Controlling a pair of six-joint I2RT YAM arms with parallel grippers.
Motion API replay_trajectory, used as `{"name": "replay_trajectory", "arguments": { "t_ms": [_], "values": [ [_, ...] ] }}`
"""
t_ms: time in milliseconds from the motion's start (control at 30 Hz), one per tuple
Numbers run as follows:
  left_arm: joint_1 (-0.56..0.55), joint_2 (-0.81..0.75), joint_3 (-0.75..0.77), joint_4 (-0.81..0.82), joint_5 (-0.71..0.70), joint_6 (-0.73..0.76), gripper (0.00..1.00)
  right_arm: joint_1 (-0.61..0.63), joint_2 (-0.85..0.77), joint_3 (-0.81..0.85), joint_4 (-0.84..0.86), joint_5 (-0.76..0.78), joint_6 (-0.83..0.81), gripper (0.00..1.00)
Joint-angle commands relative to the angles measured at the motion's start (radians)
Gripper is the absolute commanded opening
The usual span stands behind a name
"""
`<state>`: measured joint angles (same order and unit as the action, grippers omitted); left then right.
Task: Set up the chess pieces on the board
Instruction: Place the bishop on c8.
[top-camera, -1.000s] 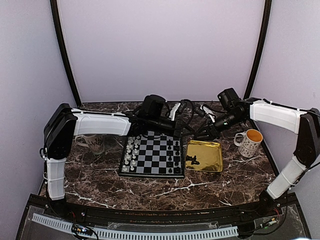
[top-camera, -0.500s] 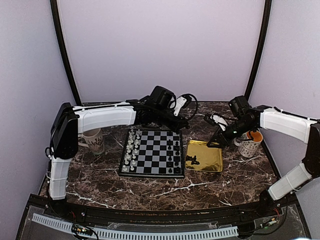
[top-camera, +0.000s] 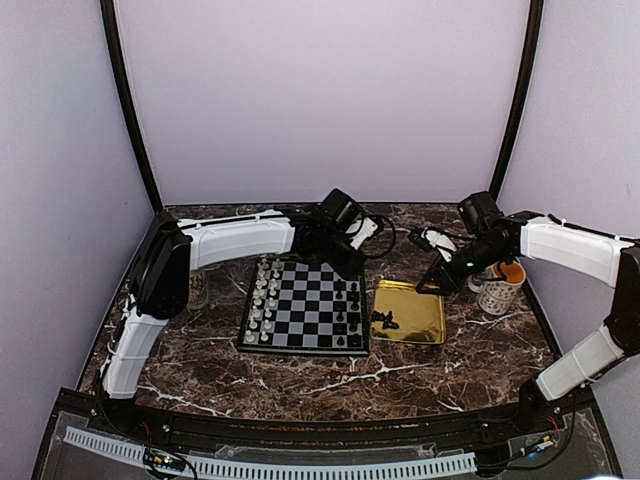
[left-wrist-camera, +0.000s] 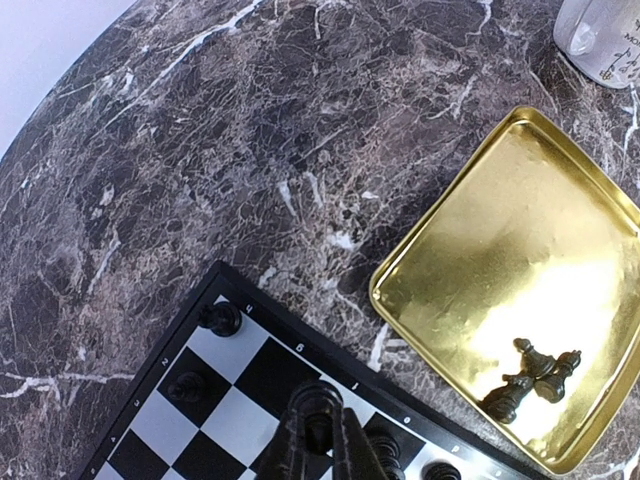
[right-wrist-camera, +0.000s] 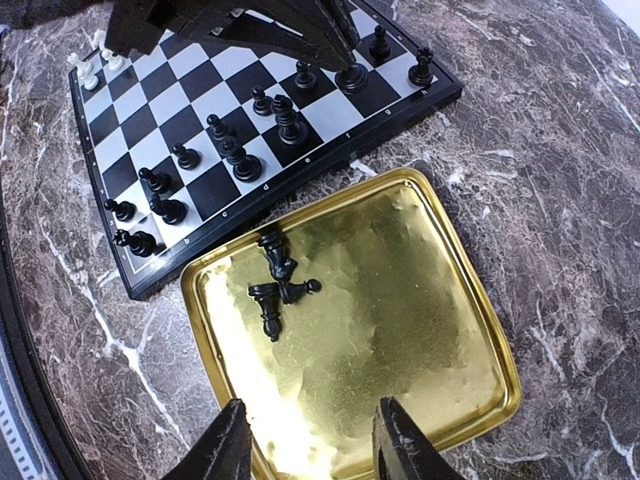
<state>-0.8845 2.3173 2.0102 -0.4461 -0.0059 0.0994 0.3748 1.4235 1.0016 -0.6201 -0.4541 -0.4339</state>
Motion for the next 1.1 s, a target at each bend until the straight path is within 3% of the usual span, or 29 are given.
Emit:
{"name": "replay_trajectory", "arguments": {
  "t_ms": [0, 800, 1067],
  "values": [
    [-0.002, 0.008, 0.046, -0.068, -0.017, 0.026, 0.06, -0.007, 0.009, -0.006, 0.017, -0.004, -0.011, 0.42],
    [-0.002, 0.073, 0.092, -0.134, 0.031, 0.028, 0.07, -0.006, 0.039, 0.0, -0.003, -0.027, -0.023, 0.41],
    [-0.002, 0.078, 0.094, -0.135, 0.027, 0.024, 0.12, -0.007, 0.045, 0.0, -0.006, -0.027, -0.025, 0.41]
  ]
}}
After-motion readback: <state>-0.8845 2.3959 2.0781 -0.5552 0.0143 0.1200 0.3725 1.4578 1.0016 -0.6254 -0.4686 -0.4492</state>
